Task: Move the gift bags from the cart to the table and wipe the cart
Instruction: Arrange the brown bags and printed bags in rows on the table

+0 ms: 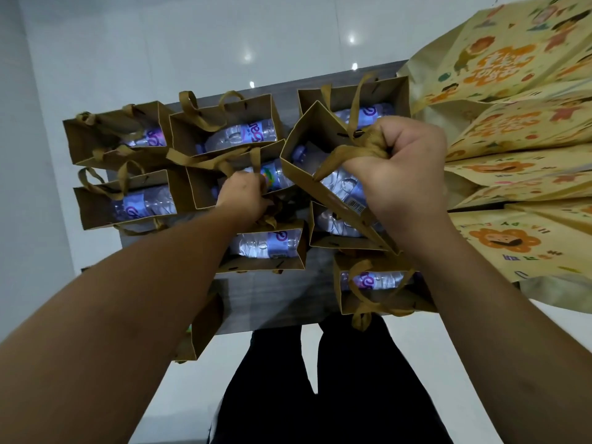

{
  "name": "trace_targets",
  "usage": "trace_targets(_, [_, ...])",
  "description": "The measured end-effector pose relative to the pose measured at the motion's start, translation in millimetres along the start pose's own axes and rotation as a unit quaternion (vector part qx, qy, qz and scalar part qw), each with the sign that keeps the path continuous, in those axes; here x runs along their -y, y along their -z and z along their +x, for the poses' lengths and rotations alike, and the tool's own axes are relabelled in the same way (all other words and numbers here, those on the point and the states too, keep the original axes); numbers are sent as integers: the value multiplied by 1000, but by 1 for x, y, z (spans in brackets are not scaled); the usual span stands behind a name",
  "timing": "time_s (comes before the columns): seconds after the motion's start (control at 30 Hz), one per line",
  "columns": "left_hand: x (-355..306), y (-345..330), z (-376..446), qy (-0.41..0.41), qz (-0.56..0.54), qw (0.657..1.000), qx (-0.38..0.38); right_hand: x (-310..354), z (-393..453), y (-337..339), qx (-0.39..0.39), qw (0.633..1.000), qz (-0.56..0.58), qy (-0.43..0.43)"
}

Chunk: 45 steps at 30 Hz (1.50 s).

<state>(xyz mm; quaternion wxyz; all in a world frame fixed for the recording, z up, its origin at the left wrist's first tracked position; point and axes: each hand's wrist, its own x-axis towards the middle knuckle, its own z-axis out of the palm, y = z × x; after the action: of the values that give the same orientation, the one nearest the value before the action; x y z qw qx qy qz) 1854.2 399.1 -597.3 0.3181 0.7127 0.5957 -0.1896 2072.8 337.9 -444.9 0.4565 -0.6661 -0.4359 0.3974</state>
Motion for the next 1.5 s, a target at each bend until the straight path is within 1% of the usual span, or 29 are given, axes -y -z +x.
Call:
trace_targets(0.17, [-3, 8, -14, -50, 10, 997, -59, 3, -3, -2, 1, 999, 15, -30])
trace_targets(0.27, [-6, 5, -16, -60, 3, 998, -31, 0, -6, -2, -11, 999, 14, -28])
trace_targets(0.37, [-8, -4, -11, -44, 20, 999, -14, -2, -9, -1, -15, 999, 13, -28])
trace_targets(0.5, [-14, -13, -3, -10, 15, 1000, 22, -4, -9, 1, -20, 999, -3, -25])
trace_targets(0.57, [-18, -18, 1, 6, 33, 999, 7, -5, -9, 0, -22, 999, -6, -24])
trace_targets(0.67, [-22, -20, 3, 23, 34, 998, -44, -5, -9, -1, -21, 999, 2, -26])
trace_targets(0.87, [-16, -12, -8, -13, 79, 994, -79, -3, -11, 2, -6, 999, 13, -46])
trace_targets(0.97, [-11, -10, -8, -2, 62, 996, -62, -5, -13, 3, -14, 998, 6, -56])
trace_targets(1.07, [-6, -11, -7, 11, 72, 996, -51, -9, -15, 3, -20, 999, 8, -49])
trace_targets(1.13, [-3, -11, -8, 27, 101, 993, -51, -11, -16, 3, -22, 999, 8, -39])
trace_targets(1.2, [1, -8, -11, 36, 128, 991, -36, -13, -16, 3, -19, 999, 2, -35])
trace_targets(1.3, [8, -6, -16, 40, 145, 988, -36, -13, -16, 2, -16, 999, -3, -41])
trace_targets(1.4, [8, -1, -21, 37, 195, 979, -39, -9, -14, -2, -15, 999, -13, -47])
trace_targets(1.5, [11, 6, -24, 46, 245, 968, 5, -7, -14, -1, -4, 999, -16, -44])
